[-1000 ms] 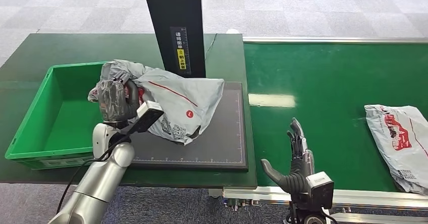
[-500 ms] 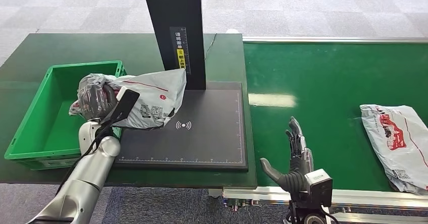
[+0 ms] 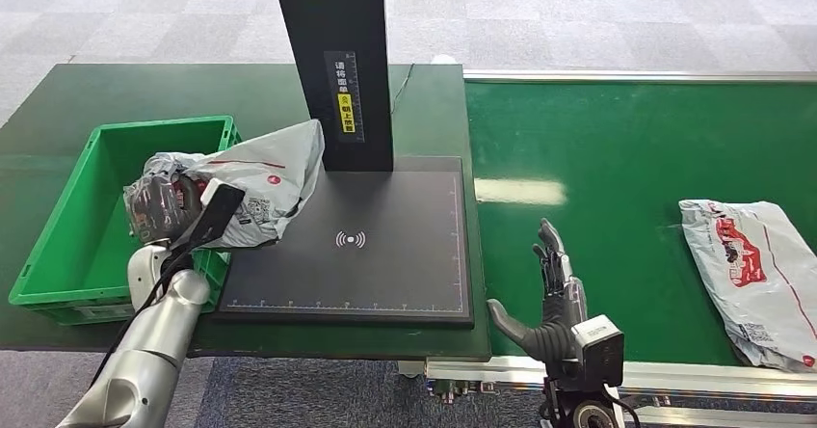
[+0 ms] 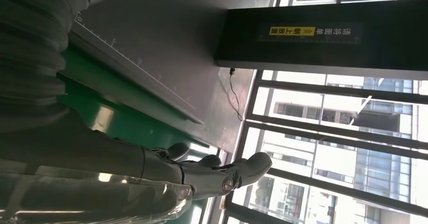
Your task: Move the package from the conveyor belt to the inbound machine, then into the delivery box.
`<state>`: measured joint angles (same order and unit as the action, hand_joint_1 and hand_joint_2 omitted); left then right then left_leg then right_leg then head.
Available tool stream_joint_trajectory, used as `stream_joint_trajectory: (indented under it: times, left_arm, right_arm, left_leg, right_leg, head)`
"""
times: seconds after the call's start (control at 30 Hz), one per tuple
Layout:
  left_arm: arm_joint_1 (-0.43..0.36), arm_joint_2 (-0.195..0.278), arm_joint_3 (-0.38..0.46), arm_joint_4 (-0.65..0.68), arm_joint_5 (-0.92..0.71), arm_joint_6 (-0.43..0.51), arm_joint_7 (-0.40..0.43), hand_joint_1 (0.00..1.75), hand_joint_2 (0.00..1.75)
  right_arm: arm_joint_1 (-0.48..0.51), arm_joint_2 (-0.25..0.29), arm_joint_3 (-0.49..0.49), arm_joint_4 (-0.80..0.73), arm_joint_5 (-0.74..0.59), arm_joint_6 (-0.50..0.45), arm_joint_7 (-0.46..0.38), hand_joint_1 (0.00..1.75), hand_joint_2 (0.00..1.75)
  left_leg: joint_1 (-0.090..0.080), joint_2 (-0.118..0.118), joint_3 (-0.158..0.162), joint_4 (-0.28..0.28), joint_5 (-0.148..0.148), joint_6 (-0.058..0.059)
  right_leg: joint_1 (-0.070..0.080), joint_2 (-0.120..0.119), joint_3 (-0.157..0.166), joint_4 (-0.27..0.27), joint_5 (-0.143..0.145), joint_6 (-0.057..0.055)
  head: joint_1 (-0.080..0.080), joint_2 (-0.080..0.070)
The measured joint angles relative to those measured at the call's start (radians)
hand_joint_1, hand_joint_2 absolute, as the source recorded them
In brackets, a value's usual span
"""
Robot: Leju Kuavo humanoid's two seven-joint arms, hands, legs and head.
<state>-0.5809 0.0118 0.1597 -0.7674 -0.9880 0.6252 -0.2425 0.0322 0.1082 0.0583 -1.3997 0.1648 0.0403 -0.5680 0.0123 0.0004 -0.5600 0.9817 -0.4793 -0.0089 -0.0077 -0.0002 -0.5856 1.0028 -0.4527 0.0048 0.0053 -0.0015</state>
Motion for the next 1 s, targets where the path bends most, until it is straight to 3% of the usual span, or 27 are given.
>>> stream_joint_trajectory:
  times: [0.13, 0.27, 0.4, 0.5, 0.83, 1.0]
  left_arm:
    - [0.024, -0.049, 0.131, -0.081, -0.047, 0.0, -0.153, 1.06, 1.75]
    - [0.036, -0.083, 0.222, -0.129, -0.051, 0.0, -0.201, 1.13, 1.75]
    - [0.046, -0.123, 0.295, -0.183, -0.045, 0.0, -0.309, 0.98, 1.75]
    - [0.048, -0.154, 0.344, -0.207, -0.039, 0.0, -0.371, 0.98, 1.75]
    - [0.048, -0.193, 0.406, -0.226, -0.039, 0.0, -0.388, 0.98, 1.75]
    - [0.047, -0.199, 0.415, -0.227, -0.039, 0.0, -0.391, 0.68, 1.75]
  right_arm:
    - [-0.004, 0.0, 0.006, 0.006, -0.001, -0.001, 0.001, 0.0, 1.75]
    - [-0.005, 0.0, 0.009, 0.01, -0.001, -0.001, 0.002, 0.0, 1.75]
    - [-0.005, 0.001, 0.013, 0.013, -0.002, -0.003, 0.002, 0.0, 1.75]
    - [-0.005, 0.001, 0.015, 0.015, -0.004, -0.011, 0.002, 0.0, 1.75]
    - [-0.005, 0.001, 0.017, 0.018, -0.004, -0.016, 0.002, 0.0, 1.75]
    - [-0.005, 0.001, 0.019, 0.019, -0.004, -0.016, 0.002, 0.0, 1.75]
  left_leg:
    - [0.0, 0.0, 0.0, 0.0, 0.0, 0.0]
    - [0.0, 0.0, 0.0, 0.0, 0.0, 0.0]
    - [0.0, 0.0, 0.0, 0.0, 0.0, 0.0]
    - [0.0, 0.0, 0.0, 0.0, 0.0, 0.0]
    - [0.0, 0.0, 0.0, 0.0, 0.0, 0.0]
    - [0.0, 0.0, 0.0, 0.0, 0.0, 0.0]
  right_leg:
    - [0.0, 0.0, 0.0, 0.0, 0.0, 0.0]
    - [0.0, 0.0, 0.0, 0.0, 0.0, 0.0]
    - [0.0, 0.0, 0.0, 0.0, 0.0, 0.0]
    - [0.0, 0.0, 0.0, 0.0, 0.0, 0.0]
    - [0.0, 0.0, 0.0, 0.0, 0.0, 0.0]
    - [0.0, 0.0, 0.0, 0.0, 0.0, 0.0]
  head:
    - [0.0, 0.0]
    - [0.0, 0.0]
    - [0.0, 0.0]
    - [0.0, 0.0]
    - [0.0, 0.0]
    - [0.0, 0.0]
